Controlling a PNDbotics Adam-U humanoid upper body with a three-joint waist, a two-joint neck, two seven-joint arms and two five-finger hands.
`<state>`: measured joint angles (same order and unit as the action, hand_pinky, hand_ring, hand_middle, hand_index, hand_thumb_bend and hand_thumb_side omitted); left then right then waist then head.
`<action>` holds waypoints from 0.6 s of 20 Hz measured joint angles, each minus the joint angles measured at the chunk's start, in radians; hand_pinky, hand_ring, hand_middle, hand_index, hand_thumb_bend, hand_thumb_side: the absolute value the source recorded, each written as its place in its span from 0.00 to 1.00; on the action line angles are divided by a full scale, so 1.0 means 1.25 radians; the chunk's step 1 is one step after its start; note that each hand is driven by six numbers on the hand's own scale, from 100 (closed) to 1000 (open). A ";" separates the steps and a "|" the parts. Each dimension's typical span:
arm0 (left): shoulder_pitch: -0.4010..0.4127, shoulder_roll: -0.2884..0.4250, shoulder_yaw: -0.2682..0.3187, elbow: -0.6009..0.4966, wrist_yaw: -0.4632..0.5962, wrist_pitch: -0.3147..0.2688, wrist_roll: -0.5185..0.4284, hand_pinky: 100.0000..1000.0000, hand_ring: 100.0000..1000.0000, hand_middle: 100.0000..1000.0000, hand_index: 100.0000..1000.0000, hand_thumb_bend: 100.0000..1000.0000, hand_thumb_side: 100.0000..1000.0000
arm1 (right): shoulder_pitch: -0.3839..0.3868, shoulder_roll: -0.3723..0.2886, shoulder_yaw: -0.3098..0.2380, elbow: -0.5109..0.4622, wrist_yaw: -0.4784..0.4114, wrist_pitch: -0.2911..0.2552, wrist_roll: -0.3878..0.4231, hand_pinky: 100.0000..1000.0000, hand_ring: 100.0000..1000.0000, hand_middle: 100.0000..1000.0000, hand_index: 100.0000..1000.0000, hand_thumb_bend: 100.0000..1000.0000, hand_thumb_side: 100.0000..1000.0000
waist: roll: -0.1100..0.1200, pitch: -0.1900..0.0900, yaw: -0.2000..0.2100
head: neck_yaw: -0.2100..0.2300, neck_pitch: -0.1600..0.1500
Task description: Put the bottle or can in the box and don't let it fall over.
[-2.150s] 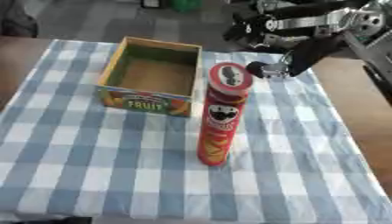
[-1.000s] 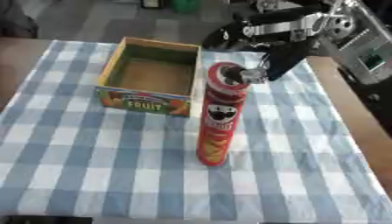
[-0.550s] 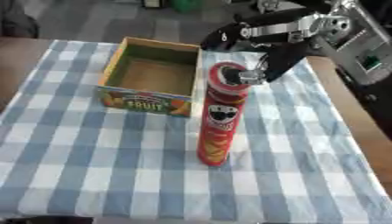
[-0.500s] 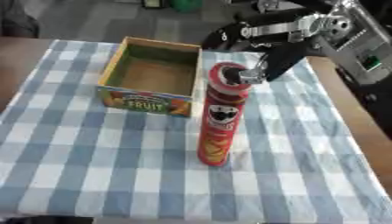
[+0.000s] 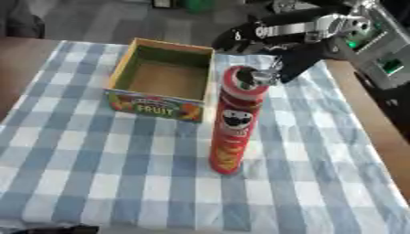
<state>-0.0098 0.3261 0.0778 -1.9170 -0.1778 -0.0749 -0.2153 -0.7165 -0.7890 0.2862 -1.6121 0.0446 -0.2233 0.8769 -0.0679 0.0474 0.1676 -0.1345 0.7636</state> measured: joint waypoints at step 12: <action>0.000 0.000 0.000 0.000 0.001 0.000 0.000 0.54 0.48 0.51 0.66 0.16 0.40 | 0.000 -0.006 -0.007 -0.015 -0.027 0.009 -0.004 0.91 0.97 1.00 1.00 0.04 0.59 | 0.001 0.000 -0.003 | -0.002 0.000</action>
<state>-0.0100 0.3261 0.0778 -1.9170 -0.1767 -0.0749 -0.2156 -0.7168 -0.7959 0.2777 -1.6314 0.0106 -0.2122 0.8718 -0.0671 0.0473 0.1636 -0.1370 0.7636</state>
